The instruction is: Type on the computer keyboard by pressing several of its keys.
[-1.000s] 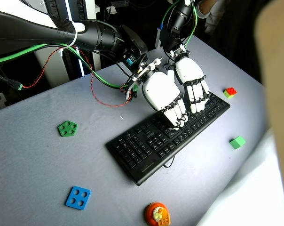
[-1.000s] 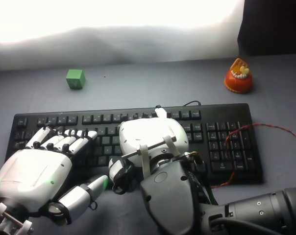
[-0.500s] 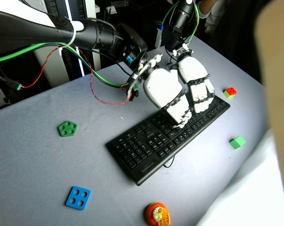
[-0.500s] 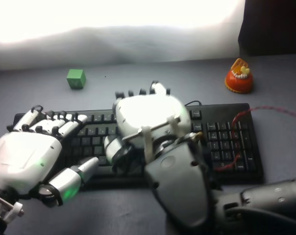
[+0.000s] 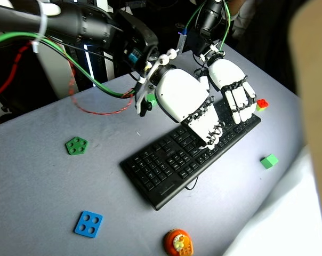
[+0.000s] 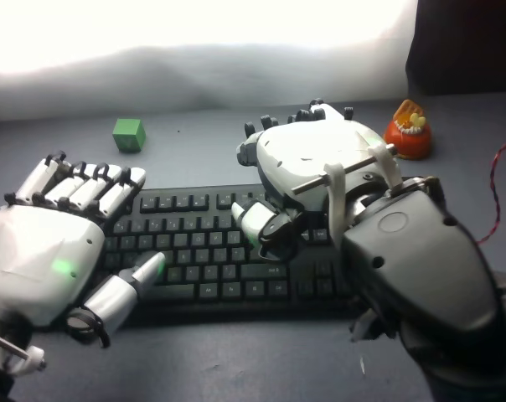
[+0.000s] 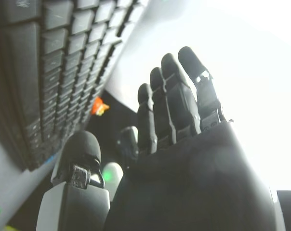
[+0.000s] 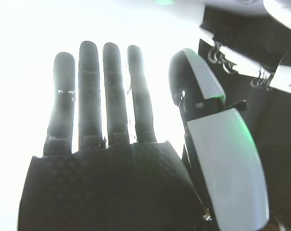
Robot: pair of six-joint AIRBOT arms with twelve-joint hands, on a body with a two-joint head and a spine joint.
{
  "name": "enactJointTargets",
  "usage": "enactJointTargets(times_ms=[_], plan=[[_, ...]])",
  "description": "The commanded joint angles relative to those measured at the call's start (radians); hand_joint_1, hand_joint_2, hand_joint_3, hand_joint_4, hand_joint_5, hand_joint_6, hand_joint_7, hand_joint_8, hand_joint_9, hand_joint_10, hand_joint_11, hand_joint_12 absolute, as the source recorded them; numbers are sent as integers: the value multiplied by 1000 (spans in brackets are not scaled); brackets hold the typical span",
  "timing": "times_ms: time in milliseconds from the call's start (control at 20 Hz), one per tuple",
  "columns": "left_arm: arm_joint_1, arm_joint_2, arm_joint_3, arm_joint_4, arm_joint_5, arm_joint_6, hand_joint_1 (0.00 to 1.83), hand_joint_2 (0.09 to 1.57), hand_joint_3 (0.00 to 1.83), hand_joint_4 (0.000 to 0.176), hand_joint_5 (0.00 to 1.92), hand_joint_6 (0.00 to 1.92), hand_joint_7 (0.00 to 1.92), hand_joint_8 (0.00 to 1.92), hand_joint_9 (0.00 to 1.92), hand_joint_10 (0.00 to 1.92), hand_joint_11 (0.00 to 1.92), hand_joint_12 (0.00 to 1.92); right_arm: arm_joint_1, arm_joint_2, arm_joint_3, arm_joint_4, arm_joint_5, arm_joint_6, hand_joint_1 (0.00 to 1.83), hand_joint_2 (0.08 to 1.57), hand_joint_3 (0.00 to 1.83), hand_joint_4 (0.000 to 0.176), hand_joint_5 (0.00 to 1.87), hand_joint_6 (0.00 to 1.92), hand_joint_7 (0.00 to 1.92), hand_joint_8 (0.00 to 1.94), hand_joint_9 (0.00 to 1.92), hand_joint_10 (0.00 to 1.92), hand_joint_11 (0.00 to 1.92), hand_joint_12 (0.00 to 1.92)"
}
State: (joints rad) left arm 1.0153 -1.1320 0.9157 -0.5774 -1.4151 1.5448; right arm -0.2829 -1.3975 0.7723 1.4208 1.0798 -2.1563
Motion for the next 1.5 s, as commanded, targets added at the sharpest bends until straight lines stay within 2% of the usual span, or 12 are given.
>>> enactJointTargets(times_ms=[0, 500, 600, 650, 700, 900, 1100, 1150, 1200, 1250, 1350, 1450], plan=[[2, -6, 7, 51, -115, 4, 186, 1349, 0, 29, 285, 3, 345, 4, 372, 19, 0, 999, 19, 11, -8, -96, 14, -4, 688, 1317, 0, 0, 544, 23, 535, 10, 484, 27, 0, 1443], [45, -85, 56, 79, -173, 4, 476, 1301, 0, 29, 285, 6, 331, 1, 360, 9, 0, 1024, 63, 120, -57, -32, -108, -24, 686, 1326, 1, 0, 528, 11, 522, 0, 491, 23, 0, 1408], [44, -88, 62, 82, -173, 4, 840, 1222, 0, 38, 259, 6, 308, 3, 353, 6, 0, 1005, 69, 132, -63, -27, -122, -24, 655, 1331, 2, 0, 505, 1, 505, 1, 484, 18, 0, 1390], [45, -89, 62, 82, -173, 4, 840, 1222, 0, 38, 259, 6, 308, 3, 353, 6, 0, 1005, 70, 134, -64, -26, -125, -24, 655, 1331, 2, 0, 505, 1, 505, 1, 484, 18, 0, 1390], [47, -89, 63, 82, -173, 4, 1103, 1172, 0, 50, 190, 2, 210, 7, 272, 6, 0, 940, 70, 133, -64, -26, -125, -24, 612, 1348, 9, 0, 512, 3, 513, 4, 499, 23, 0, 1405], [49, -89, 62, 82, -170, 2, 1341, 1149, 0, 48, 65, 1, 111, 1, 197, 2, 0, 740, 70, 129, -66, -26, -129, -23, 678, 1331, 0, 0, 532, 11, 532, 7, 506, 23, 0, 1407], [47, -89, 61, 82, -169, -4, 1254, 1164, 0, 46, 32, 4, 85, 2, 197, 9, 0, 707, 70, 127, -66, -26, -132, -23, 682, 1325, 0, 0, 523, 15, 534, 8, 506, 21, 0, 1401], [47, -89, 60, 82, -168, -8, 1022, 1190, 0, 58, 27, 6, 108, 8, 191, 6, 0, 676, 70, 127, -66, -26, -134, -23, 675, 1338, 2, 0, 521, 13, 526, 4, 506, 20, 0, 1403], [47, -89, 59, 82, -167, -9, 788, 1222, 9, 51, 86, 24, 167, 20, 225, 19, 0, 773, 70, 127, -66, -26, -134, -23, 657, 1345, 5, 0, 514, 10, 522, 2, 502, 17, 0, 1402], [46, -89, 58, 82, -166, -12, 788, 1222, 9, 51, 86, 24, 167, 20, 225, 19, 0, 773, 71, 127, -66, -26, -131, -23, 657, 1345, 5, 0, 514, 10, 522, 2, 502, 17, 0, 1402], [43, -89, 58, 82, -157, -25, 111, 1277, 15, 48, 156, 30, 234, 17, 260, 27, 0, 938, 73, 127, -66, -26, -133, -23, 652, 1349, 4, 0, 520, 11, 510, 0, 502, 16, 0, 1398], [36, -84, 56, 82, -145, -45, 3, 1203, 0, 44, 188, 31, 268, 16, 271, 27, 0, 928, 80, 133, -66, -26, -147, -24, 669, 1345, 2, 0, 510, 7, 505, 2, 504, 17, 0, 1411]])
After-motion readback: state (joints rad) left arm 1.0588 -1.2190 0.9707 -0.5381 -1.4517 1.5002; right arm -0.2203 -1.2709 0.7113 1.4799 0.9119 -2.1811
